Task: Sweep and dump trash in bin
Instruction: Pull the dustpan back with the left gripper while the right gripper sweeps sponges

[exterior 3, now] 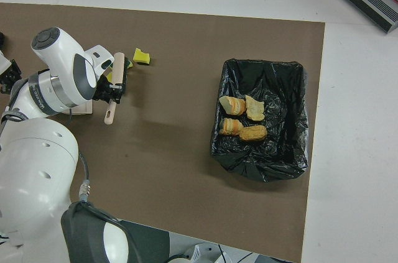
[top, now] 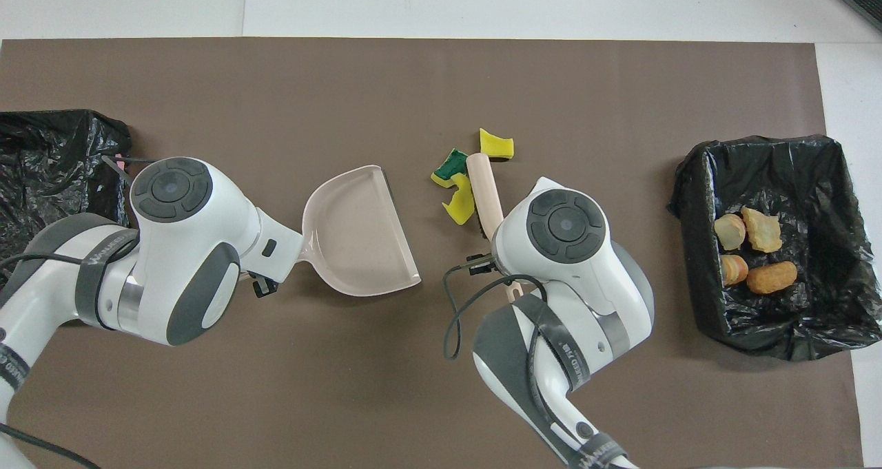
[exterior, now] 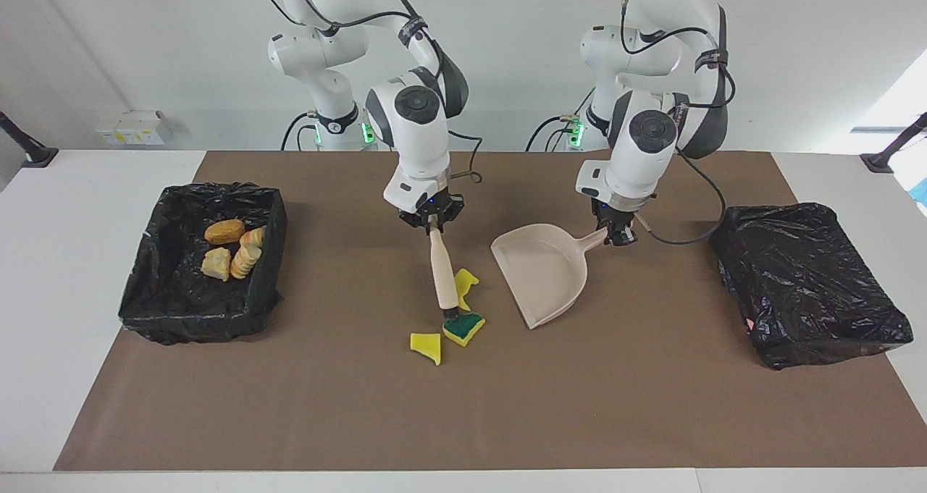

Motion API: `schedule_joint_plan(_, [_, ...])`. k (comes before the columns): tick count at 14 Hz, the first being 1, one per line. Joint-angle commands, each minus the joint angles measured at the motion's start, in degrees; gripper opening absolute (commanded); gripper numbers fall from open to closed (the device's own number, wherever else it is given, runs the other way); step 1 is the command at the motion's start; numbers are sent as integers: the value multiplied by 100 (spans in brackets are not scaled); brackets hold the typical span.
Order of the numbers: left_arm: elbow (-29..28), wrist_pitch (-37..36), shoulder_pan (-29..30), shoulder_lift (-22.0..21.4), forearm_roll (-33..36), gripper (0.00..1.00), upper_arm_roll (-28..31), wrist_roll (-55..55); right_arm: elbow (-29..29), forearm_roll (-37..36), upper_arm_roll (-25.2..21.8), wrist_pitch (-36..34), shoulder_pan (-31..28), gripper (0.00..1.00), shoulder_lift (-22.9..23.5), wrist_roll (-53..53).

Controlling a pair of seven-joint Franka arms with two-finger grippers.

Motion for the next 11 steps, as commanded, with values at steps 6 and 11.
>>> schedule_joint_plan(6, [-247,438,-405,-5,-147,0,42,-628,859,-696,50,93,-860,0,802,-1391])
schedule_joint_plan(11, [-247,429,-405,-5,-147,0,51,-725,842,-468,155,515,-719,0,1198,-1611])
